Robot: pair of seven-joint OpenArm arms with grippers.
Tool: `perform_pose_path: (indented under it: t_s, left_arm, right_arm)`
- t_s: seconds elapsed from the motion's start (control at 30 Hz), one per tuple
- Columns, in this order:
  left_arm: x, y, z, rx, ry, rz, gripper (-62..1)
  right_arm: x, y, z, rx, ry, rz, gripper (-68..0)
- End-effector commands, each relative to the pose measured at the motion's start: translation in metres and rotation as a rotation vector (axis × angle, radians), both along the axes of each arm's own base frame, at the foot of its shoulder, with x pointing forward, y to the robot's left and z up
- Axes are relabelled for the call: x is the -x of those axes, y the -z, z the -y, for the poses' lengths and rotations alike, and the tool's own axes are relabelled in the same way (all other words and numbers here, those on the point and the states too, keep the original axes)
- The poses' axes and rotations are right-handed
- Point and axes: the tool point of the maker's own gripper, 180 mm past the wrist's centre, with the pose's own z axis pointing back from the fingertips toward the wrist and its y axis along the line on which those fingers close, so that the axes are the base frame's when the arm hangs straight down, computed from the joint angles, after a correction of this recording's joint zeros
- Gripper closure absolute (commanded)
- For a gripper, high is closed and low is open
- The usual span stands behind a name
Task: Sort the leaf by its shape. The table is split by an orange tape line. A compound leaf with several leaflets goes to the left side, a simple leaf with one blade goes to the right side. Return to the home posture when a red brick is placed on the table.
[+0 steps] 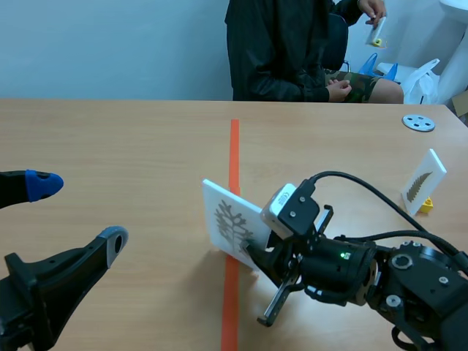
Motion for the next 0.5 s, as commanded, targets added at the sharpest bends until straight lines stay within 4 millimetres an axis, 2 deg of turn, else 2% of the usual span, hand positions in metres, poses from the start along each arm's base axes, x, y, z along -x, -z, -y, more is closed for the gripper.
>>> perform_pose_path:
  t_s: [0.0,0.2,0.33,0.47]
  left_arm:
    - [-0.001,-0.008,0.004,0.026,0.003,0.024,-62.3]
    - [-0.001,-0.008,0.004,0.026,0.003,0.024,-62.3]
    - [-0.001,-0.008,0.004,0.026,0.003,0.024,-62.3]
    - [-0.001,-0.008,0.004,0.026,0.003,0.024,-62.3]
  right_arm:
    - [-0.016,-0.025,0.007,-0.03,0.019,0.068,-1.3]
    - [-0.03,-0.058,0.029,-0.113,0.095,0.101,-1.3]
    - [-0.036,-0.077,0.056,-0.156,0.2,0.118,-1.3]
    - [-0.038,-0.085,0.091,-0.163,0.31,0.12,-1.3]
